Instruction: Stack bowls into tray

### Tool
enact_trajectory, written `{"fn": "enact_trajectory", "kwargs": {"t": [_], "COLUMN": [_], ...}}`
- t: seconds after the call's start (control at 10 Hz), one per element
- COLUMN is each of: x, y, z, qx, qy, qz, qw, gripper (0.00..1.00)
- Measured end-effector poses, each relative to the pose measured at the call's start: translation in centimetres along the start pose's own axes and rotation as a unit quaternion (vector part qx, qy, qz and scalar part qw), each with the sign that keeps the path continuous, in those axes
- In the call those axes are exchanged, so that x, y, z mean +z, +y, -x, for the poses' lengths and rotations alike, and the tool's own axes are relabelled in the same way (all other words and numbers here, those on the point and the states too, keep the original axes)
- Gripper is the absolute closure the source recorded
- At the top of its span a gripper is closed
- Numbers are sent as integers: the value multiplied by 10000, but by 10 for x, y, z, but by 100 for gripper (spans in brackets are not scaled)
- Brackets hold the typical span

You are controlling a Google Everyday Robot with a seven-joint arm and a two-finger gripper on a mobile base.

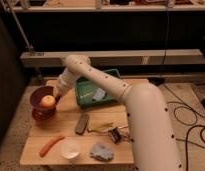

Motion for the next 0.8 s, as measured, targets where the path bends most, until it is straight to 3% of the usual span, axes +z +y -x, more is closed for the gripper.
{"fn": "enact_trajectory", "kwargs": {"t": [0.8], "x": [37], "y": [-11], "z": [1], "qx": [-199], "qy": [-307], "qz": [21], "qw": [9993], "gripper": [98]}}
